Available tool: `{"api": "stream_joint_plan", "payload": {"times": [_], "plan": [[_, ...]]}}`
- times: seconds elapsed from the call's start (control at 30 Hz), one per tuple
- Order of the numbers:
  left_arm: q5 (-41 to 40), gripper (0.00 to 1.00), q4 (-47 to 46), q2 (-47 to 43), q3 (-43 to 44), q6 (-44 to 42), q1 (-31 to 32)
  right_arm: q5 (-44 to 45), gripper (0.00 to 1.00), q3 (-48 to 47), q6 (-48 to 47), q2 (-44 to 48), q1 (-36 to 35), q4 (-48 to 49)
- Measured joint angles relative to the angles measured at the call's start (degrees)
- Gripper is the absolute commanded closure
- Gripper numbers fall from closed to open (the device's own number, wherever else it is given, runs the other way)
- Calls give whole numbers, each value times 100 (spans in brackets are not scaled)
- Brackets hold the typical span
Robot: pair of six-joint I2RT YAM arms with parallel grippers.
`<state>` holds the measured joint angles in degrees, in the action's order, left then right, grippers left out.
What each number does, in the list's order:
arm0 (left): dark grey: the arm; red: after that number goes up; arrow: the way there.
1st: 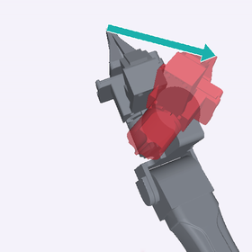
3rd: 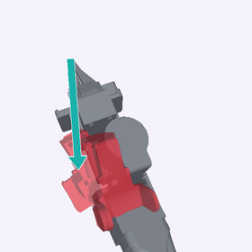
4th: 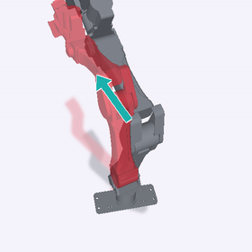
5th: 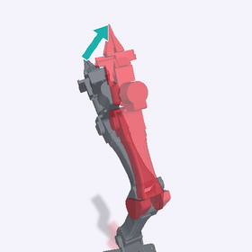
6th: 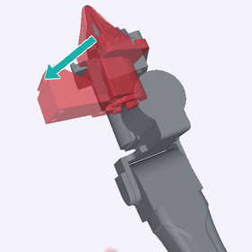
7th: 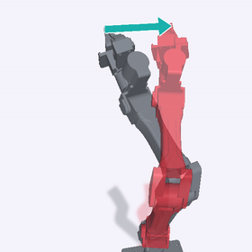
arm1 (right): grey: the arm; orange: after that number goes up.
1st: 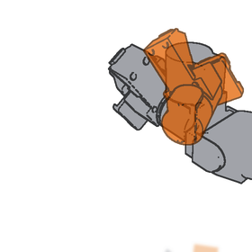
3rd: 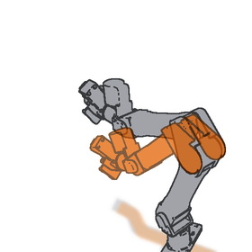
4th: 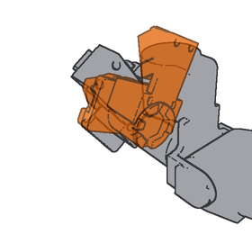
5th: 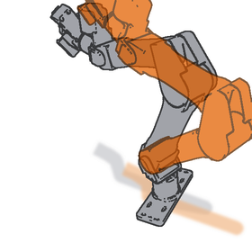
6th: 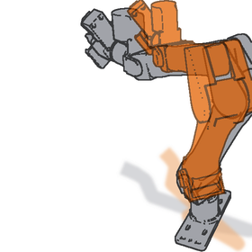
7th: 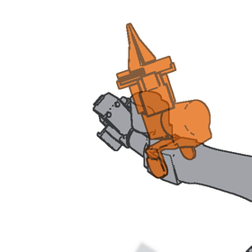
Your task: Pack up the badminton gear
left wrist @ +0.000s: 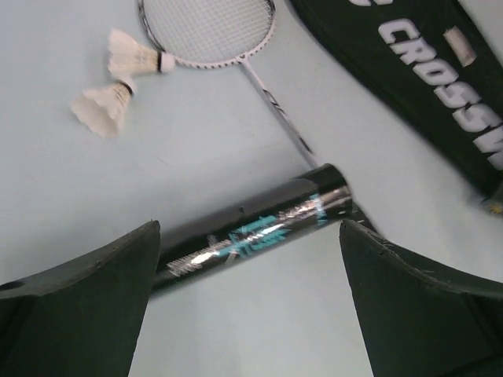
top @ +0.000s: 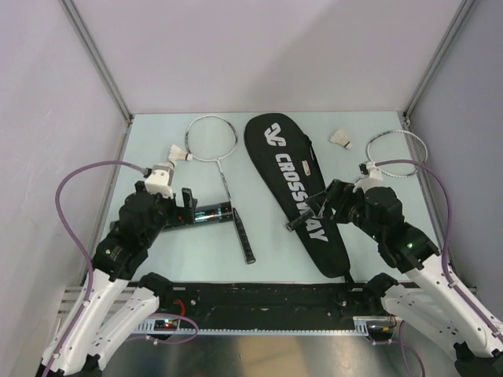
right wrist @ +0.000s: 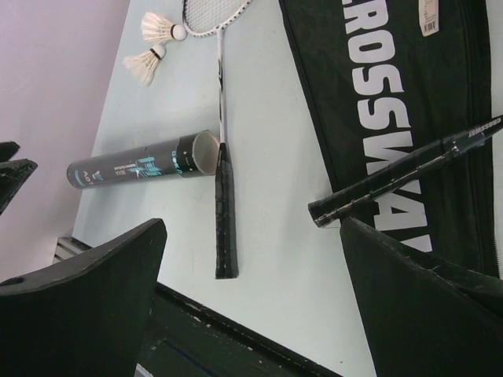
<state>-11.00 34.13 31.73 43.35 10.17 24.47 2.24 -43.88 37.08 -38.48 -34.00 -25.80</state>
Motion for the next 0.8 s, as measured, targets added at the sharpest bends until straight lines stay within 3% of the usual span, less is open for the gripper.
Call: {"api": "stream_joint_plan", "payload": {"times": [0.17, 0.4, 0.6, 0.8], "plan": [[192, 2, -39, 299, 55, -1845, 48, -116, 0, 0, -275, 149, 0, 0], [120, 2, 133, 1274, -122, -4295, 240, -960, 1, 59, -732, 529, 4, 256], [651, 2, 243, 2052, -188, -5313, 229, -1344, 1, 85, -850, 863, 4, 299], [1147, 5, 229, 3449, -188, -5893, 125, -1392, 1, 90, -852, 1220, 7, 269]]}}
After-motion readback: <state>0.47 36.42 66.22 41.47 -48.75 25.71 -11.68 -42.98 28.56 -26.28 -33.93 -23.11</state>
